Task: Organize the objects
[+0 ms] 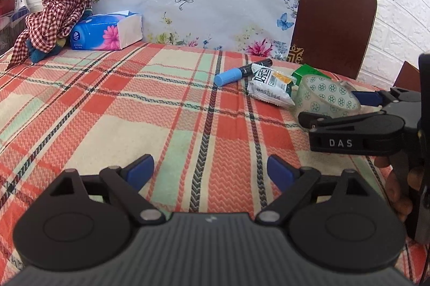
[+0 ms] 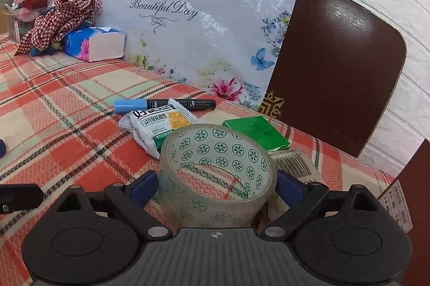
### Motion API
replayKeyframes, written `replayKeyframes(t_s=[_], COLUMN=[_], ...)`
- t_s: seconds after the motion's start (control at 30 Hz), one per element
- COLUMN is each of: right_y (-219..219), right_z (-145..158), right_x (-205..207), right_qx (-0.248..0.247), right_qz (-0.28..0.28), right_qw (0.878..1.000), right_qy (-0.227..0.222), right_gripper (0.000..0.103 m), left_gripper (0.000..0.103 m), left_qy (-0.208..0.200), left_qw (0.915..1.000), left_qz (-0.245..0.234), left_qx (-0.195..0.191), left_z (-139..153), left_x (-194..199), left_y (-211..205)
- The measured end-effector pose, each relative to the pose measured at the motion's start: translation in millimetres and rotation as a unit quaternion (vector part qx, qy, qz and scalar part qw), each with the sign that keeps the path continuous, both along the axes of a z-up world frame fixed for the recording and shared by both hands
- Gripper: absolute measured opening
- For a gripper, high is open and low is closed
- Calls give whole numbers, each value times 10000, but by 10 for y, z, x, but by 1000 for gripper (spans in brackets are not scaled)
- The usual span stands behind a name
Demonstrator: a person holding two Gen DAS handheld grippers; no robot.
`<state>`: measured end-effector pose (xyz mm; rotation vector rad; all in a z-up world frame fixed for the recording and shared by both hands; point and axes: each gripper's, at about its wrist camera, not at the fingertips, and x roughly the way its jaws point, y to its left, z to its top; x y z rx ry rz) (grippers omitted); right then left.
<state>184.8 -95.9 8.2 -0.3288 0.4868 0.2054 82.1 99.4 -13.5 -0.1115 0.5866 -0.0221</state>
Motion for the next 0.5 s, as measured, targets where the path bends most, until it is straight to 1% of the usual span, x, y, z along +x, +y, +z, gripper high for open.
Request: replayKeyframes(t_s=[0.07,0.13,0.23,0.3,0.4,0.47,0.5], right_y=[-27,-66,-148,-260,-505,-691,-757], right_z=[0,-15,-38,-22,-19,-16,-12], right_x=[-130,-396,-975,-1406,-1985,-2219,-2284], right_qx=[58,48,-105,-112,-175,-168,-145], right_qz=[139,281,454,502,291,-37,-204], right_qw=[9999,9996,9989,9987,9994,9998,9997], right_qy=[66,65,6,54,39,29,25], right_gripper=[92,92,93,93,93,93,93], left_gripper=[93,93,93,93,93,93,93], left_qy=[1,5,18,32,58,120,176], left_qw=[10000,10000,10000,10000,9998,9994,9988], left_qz=[-5,-6,-10,-14,-34,-72,-107], left_qx=[1,10,42,90,196,320,452], left_z=[2,3,3,2,3,4,12], left_x=[3,3,8,9,7,15,17], left_y=[7,2,-4,-17,-48,-98,-155])
